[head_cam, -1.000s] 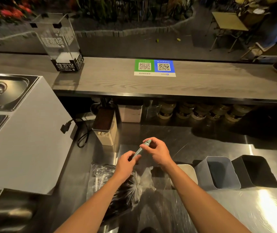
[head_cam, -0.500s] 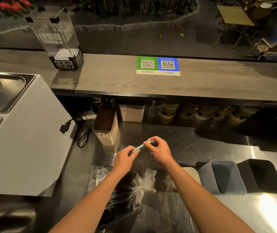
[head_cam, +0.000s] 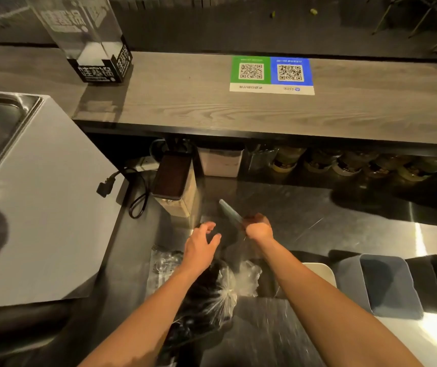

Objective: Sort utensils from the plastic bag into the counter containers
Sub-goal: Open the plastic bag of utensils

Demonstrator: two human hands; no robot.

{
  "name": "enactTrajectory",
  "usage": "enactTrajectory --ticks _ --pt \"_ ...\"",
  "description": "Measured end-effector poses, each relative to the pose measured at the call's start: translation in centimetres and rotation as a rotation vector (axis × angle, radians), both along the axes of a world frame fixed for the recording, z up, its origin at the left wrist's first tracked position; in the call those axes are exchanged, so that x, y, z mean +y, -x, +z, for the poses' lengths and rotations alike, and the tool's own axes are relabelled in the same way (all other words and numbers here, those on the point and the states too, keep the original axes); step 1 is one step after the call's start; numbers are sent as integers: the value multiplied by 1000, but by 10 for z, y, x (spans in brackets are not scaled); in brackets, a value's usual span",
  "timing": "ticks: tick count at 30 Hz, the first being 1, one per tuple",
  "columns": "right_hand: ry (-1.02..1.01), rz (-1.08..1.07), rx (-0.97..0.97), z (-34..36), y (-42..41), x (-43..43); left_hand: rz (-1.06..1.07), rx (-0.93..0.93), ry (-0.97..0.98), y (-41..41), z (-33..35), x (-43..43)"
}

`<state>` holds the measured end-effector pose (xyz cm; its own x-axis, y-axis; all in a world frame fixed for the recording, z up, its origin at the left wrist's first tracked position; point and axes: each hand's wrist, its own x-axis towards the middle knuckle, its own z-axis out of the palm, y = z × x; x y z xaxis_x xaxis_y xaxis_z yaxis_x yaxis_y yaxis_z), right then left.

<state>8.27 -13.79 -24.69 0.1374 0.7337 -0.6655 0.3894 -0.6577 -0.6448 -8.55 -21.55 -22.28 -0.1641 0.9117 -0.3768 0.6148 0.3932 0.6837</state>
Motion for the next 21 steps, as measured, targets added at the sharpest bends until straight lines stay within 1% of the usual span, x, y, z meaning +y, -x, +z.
enactTrajectory --ticks 2,4,6,8,10,12,15,18,21 --pt "-10 106 -29 2 6 1 8 8 14 1 -3 1" --pt "-92 178 -91 -1 10 -2 12 14 29 0 -4 3" --pt "-130 169 -104 2 12 -11 11 19 38 -1 -5 4" --pt "-160 235 -115 7 11 -20 10 32 20 -3 -7 2" --pt "-187 365 -162 15 9 -35 -9 71 -30 -7 -5 -7" --pt "-203 459 -215 19 5 -56 -54 131 -135 -11 -4 -21" --pt "-123 616 -290 13 -6 -95 -154 231 -260 -12 -7 -51" --pt "7 736 -253 6 -15 -131 -332 327 -322 -7 -21 -86" --pt "59 774 -217 5 -18 -163 -509 454 -253 -1 -31 -115"
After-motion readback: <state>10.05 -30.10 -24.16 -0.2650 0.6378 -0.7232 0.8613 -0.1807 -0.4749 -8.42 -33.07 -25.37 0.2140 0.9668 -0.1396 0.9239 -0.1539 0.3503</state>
